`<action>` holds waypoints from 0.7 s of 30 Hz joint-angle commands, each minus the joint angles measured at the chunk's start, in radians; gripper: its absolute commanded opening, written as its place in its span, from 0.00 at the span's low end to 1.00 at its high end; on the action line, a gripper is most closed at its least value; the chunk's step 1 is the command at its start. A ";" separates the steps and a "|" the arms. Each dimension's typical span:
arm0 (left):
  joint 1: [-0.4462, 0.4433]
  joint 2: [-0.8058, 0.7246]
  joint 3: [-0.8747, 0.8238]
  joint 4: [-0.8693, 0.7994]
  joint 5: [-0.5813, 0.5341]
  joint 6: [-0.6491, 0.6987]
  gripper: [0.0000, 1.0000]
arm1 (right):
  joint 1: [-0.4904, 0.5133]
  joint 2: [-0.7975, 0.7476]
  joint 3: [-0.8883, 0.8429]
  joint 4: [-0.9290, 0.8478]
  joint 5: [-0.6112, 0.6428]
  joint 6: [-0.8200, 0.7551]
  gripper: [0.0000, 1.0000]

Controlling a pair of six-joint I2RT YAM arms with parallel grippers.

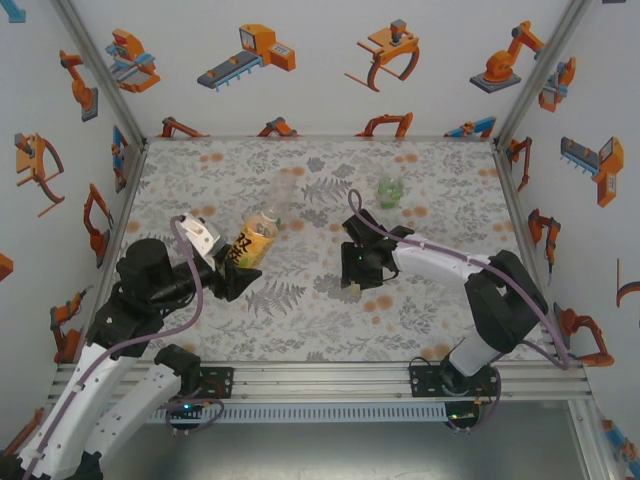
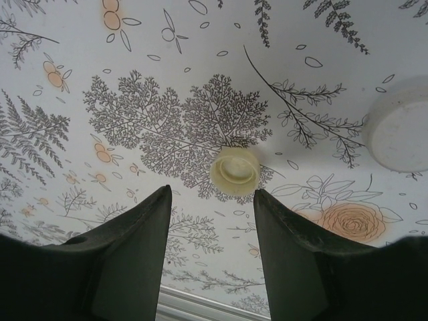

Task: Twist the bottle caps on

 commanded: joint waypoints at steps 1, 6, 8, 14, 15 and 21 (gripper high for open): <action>0.005 -0.009 0.021 0.004 0.017 -0.006 0.00 | 0.006 0.017 0.005 0.013 0.005 0.011 0.50; 0.005 -0.005 0.021 0.002 0.014 -0.004 0.00 | 0.006 0.035 0.003 0.026 -0.001 0.010 0.50; 0.005 -0.004 0.020 0.000 0.013 -0.001 0.00 | 0.006 0.041 0.002 0.025 0.000 0.011 0.50; 0.005 0.002 0.020 0.005 0.012 0.000 0.00 | 0.006 0.057 0.001 0.025 0.001 0.011 0.50; 0.005 0.002 0.020 0.005 0.011 0.000 0.00 | 0.006 0.063 -0.002 0.026 0.002 0.011 0.50; 0.004 0.008 0.023 0.009 0.011 0.001 0.00 | 0.006 0.084 -0.021 0.051 -0.008 0.016 0.50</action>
